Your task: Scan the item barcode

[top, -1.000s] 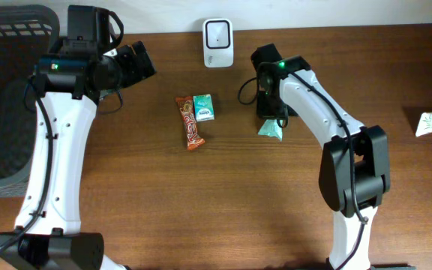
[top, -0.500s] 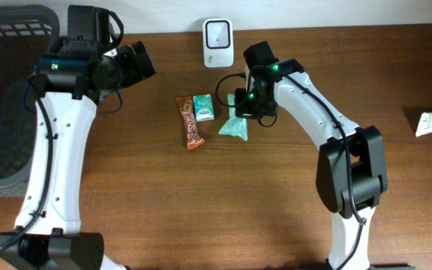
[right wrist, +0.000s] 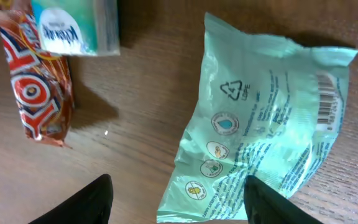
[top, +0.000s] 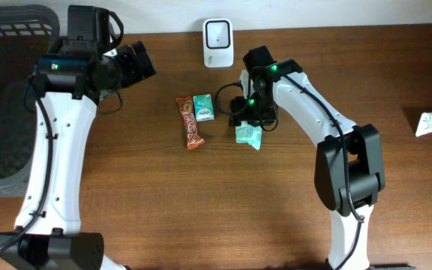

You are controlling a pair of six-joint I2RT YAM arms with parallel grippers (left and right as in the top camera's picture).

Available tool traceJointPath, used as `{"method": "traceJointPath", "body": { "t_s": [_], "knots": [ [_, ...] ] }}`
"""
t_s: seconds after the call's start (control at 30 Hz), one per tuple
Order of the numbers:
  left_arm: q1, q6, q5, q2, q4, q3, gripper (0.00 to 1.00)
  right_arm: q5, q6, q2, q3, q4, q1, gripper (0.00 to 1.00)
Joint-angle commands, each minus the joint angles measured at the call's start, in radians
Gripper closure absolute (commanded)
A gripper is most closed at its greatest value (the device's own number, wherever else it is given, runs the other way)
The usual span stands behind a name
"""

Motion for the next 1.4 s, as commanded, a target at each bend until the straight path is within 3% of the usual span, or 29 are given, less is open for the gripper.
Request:
{"method": "traceJointPath", "body": {
  "t_s": [0.0, 0.23, 0.57, 0.73, 0.93, 1.03, 1.17, 1.37],
  "knots": [
    [0.004, 0.02, -0.004, -0.006, -0.002, 0.005, 0.01, -0.008, -0.008, 0.008, 0.034, 0.003, 0.003, 0.33],
    [0.004, 0.02, -0.004, -0.006, -0.001, 0.005, 0.01, 0.131, -0.006, 0.009, 0.032, -0.031, 0.006, 0.33],
    [0.004, 0.02, -0.004, -0.006, -0.002, 0.005, 0.01, 0.145, 0.029, 0.011, 0.0, -0.012, 0.006, 0.39],
    [0.004, 0.02, -0.004, -0.006, -0.001, 0.005, 0.01, 0.253, 0.135, 0.018, 0.0, 0.0, 0.039, 0.41],
    [0.004, 0.02, -0.004, -0.006, -0.001, 0.005, 0.01, 0.254, 0.151, 0.018, 0.002, 0.023, 0.032, 0.41],
    [0.004, 0.02, -0.004, -0.006, -0.001, 0.005, 0.01, 0.22, 0.151, 0.018, 0.012, 0.025, -0.037, 0.41],
    [0.004, 0.02, -0.004, -0.006, -0.001, 0.005, 0.01, -0.018, 0.059, 0.018, 0.013, 0.014, -0.166, 0.41],
    [0.004, 0.02, -0.004, -0.006, -0.001, 0.005, 0.01, -0.021, 0.037, 0.024, -0.014, 0.003, -0.196, 0.41]
  ]
}}
